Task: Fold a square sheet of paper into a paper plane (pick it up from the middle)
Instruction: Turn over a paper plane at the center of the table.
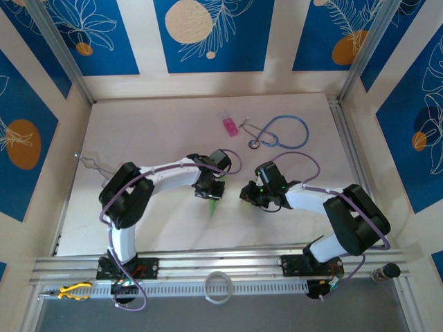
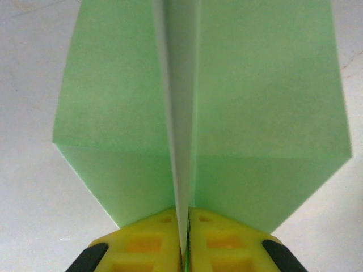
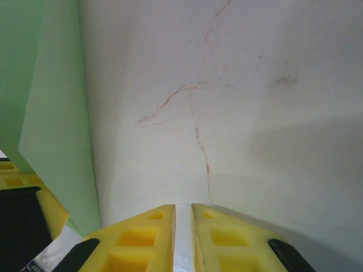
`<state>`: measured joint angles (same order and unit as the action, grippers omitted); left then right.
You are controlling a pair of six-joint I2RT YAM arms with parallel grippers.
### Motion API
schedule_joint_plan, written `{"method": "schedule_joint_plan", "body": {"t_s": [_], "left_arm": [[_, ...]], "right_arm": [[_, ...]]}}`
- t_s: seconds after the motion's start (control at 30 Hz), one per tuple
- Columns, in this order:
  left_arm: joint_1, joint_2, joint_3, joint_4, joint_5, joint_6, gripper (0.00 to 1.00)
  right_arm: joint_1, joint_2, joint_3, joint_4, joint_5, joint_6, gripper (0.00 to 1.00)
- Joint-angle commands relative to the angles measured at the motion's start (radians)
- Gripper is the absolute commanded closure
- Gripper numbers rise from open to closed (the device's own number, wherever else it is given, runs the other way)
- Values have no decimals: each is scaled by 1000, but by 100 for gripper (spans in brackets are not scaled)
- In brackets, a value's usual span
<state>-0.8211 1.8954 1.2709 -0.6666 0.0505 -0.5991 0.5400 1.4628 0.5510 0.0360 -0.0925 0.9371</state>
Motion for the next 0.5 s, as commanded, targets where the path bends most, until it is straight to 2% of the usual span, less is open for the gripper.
{"method": "schedule_joint_plan", "body": {"t_s": [0.0,0.47], "left_arm": [[-1,11,13,-10,8,10,87],[-7,28,13,4,20,21,86]], "right_arm": [[1,-1,-12,-5,-4,11,84],[0,9,-13,2,-9,11,84]]}}
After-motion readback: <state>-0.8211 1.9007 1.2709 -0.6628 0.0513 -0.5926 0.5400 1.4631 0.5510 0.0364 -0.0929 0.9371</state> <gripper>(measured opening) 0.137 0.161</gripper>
